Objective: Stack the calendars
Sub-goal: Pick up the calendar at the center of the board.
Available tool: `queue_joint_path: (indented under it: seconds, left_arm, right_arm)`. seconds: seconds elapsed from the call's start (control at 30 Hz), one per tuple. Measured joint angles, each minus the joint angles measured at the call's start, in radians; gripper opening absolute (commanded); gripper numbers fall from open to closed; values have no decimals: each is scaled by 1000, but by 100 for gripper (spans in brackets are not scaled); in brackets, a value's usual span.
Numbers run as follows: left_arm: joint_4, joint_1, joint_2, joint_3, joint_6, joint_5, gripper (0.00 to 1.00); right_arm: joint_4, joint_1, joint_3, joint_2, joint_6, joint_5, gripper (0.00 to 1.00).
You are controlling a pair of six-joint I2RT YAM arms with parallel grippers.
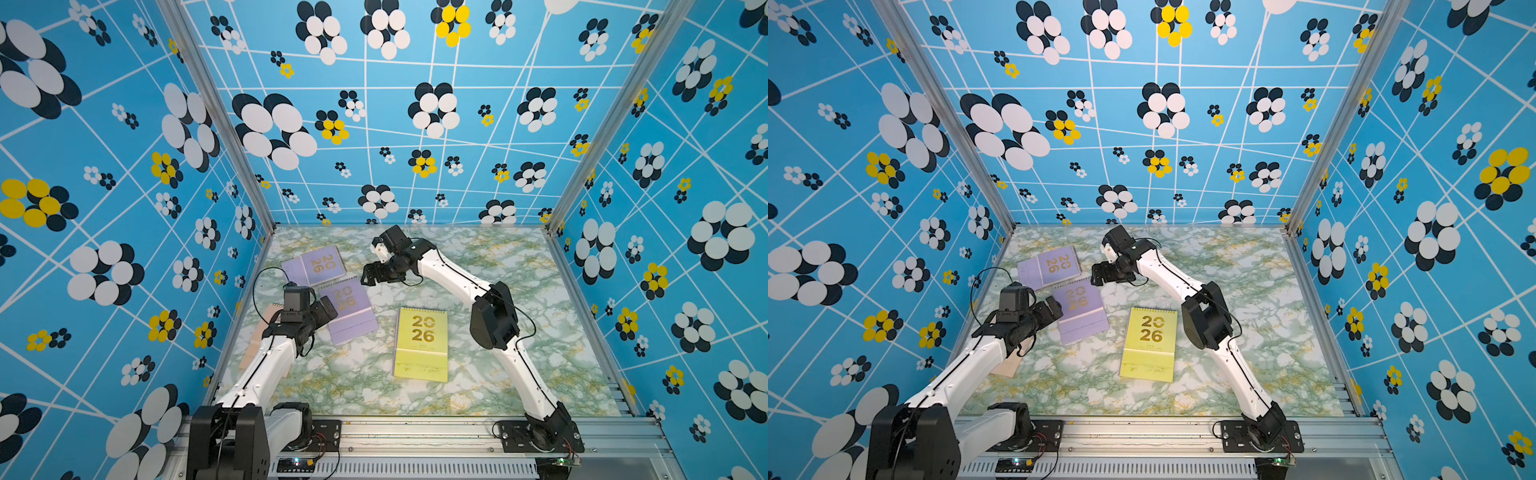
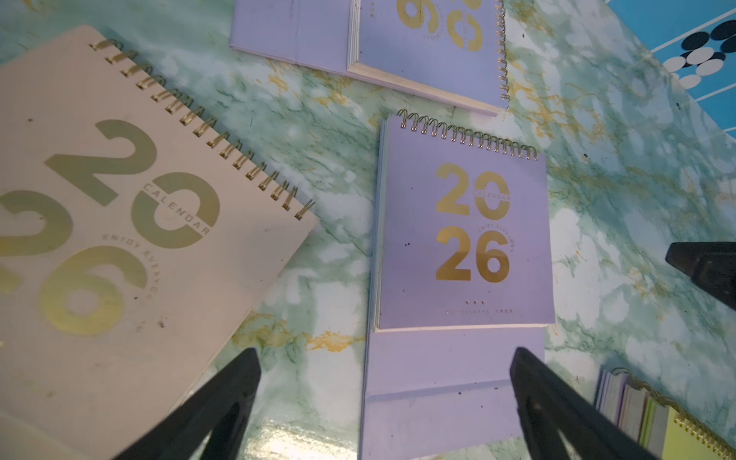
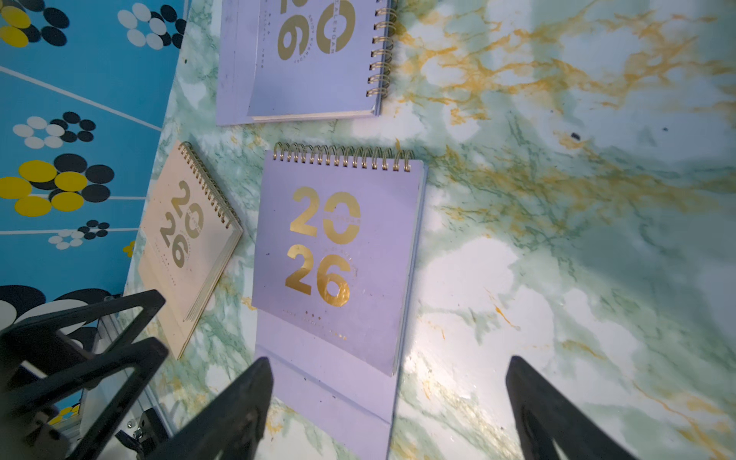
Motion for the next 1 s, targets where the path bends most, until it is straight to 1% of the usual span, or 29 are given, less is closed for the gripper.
queue_joint_path:
  seconds: [0.17,0.57,1.0]
  left_arm:
    - [60,0,101,-7,-15,27,99]
    - [161,0,246,7,-19,51,100]
    - [262,0,321,40,-41,86,100]
  right_arm:
    - [-7,6,13,31,0,-17,93]
    - [-19,16,31,72,5,-39,92]
    - [-17,19,35,106,30,-80,92]
